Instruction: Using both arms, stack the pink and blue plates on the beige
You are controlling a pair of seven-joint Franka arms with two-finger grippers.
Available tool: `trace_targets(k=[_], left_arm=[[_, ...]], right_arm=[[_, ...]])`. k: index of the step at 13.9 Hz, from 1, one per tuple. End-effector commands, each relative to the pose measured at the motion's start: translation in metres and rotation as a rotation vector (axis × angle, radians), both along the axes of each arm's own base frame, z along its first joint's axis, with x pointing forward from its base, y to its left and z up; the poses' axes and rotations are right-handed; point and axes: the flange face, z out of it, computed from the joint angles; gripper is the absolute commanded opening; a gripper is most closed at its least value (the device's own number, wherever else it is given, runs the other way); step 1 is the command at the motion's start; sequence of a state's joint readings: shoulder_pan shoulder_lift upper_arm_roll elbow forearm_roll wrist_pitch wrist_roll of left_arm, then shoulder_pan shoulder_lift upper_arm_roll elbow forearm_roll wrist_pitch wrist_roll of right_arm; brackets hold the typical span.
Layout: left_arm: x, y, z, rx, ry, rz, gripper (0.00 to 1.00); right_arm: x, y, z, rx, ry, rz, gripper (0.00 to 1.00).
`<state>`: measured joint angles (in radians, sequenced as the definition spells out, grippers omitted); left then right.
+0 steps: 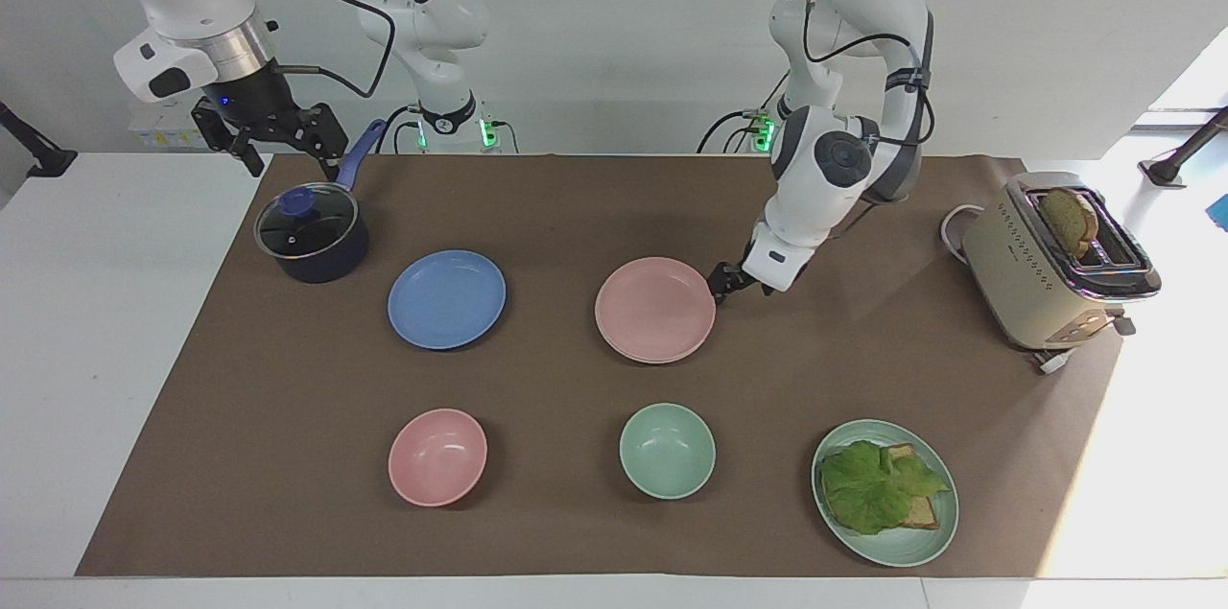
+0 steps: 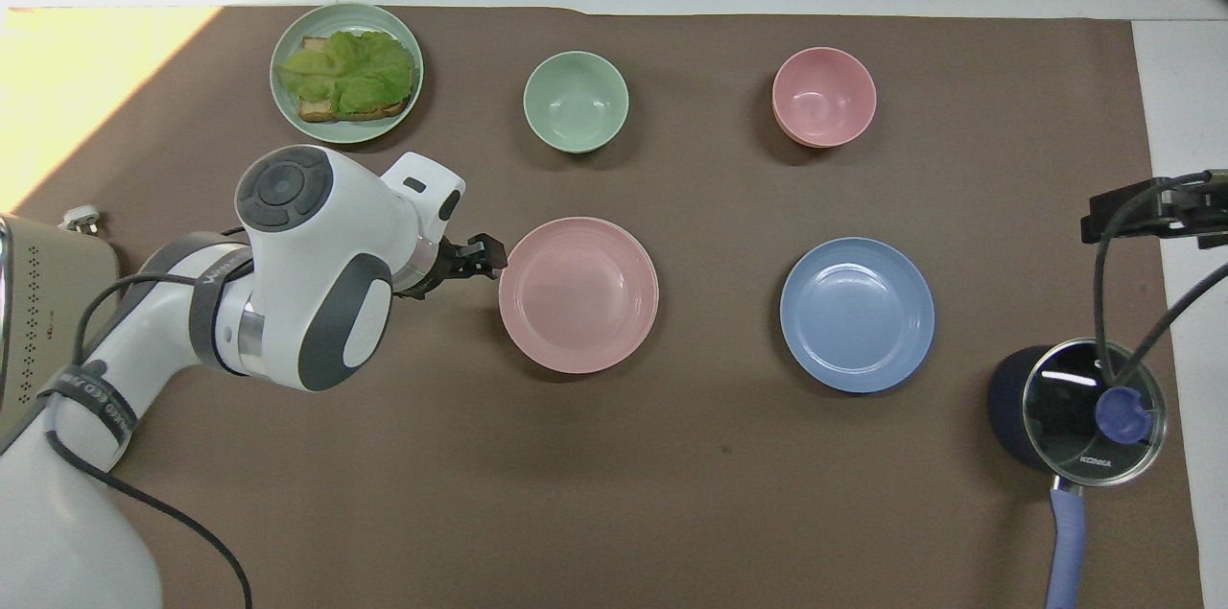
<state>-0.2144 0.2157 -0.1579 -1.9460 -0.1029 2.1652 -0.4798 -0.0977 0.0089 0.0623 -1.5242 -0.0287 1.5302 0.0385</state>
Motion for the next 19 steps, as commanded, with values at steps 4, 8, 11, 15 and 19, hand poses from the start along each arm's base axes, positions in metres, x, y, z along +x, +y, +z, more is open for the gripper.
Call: trace_targets(k=[4,8,11,15,19], left_arm=[[0.043,0.114,0.109,0.108,0.002,-0.177,1.0],[0.04,0.176,0.182,0.117,-0.007,-0.219,1.0],[0.034,0.199,0.203,0.12,-0.019,-0.233,1.0],[0.021,0.192,0.227,0.122,-0.054,-0.236,1.0],[0.021,0.194,0.227,0.123,-0.056,-0.23,1.0]], right_arm=[[-0.001,-0.01,0.0,-0.004,0.001,-0.037,1.0],[0.0,-0.011,-0.03,-0.009,-0.072,-0.04,1.0],[0.012,-0.011,-0.086,-0.007,-0.08,-0.031,1.0],[0.015,-0.002,-0.185,0.0,-0.045,-0.004,1.0],[0.013,0.0,-0.236,0.005,-0.026,0.008,1.0]])
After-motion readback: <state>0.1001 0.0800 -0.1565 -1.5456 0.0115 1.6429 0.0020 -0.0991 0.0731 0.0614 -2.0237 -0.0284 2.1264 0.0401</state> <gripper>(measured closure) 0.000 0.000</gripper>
